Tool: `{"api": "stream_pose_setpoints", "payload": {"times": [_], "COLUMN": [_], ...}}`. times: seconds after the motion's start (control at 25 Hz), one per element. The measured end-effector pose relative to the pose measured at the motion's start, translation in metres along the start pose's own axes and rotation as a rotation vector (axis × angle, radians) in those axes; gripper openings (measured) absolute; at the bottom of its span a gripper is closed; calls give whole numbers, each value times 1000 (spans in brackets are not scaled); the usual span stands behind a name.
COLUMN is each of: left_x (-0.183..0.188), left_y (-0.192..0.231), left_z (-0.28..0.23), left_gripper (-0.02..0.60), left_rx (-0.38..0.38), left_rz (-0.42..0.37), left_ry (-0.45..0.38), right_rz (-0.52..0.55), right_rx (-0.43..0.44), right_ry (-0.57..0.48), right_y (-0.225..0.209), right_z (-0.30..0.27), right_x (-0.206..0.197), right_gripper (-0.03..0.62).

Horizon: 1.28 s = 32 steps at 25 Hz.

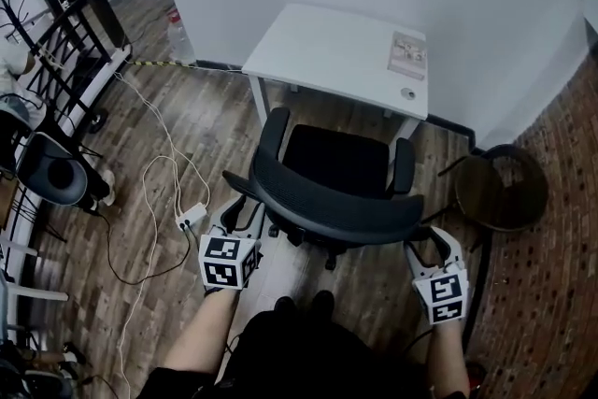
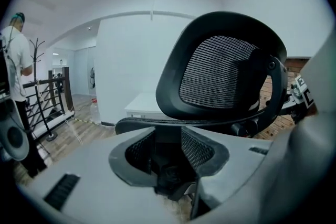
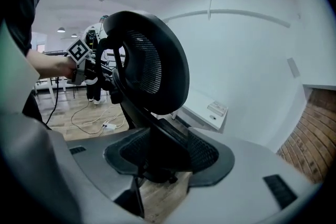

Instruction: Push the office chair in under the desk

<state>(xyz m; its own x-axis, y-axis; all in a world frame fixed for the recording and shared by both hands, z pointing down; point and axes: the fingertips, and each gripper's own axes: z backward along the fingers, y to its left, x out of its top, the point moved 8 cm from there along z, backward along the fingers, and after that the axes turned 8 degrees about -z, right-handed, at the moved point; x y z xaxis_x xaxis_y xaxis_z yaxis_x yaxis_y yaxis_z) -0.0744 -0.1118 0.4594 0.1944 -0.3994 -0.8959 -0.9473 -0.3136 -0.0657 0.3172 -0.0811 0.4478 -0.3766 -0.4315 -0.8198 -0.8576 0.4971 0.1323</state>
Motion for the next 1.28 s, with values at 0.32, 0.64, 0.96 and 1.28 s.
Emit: {"api": "stream_pose_setpoints", "payload": {"times": [0.32,0.64,0.96,1.28], "left_x": [23,45,52,53], "left_y": [31,42,61,49], "left_z": [-24,-66,-101,-88], "left_gripper": [137,141,147,147], "left_rx": [34,-209,-225,-313], "left_rz": [-567,-948,-1025,-1034], "left_ry": [45,132,198,230], "right_rz": [82,74,65,69], "right_rx": [52,-24,41,22], "right_ry": [22,35,3,10], "right_y": [0,-10,-3,-7], "right_z": [-29,-59,-85,-79], "right_x": [27,43,61,54], "right_gripper": [208,198,196,195]}}
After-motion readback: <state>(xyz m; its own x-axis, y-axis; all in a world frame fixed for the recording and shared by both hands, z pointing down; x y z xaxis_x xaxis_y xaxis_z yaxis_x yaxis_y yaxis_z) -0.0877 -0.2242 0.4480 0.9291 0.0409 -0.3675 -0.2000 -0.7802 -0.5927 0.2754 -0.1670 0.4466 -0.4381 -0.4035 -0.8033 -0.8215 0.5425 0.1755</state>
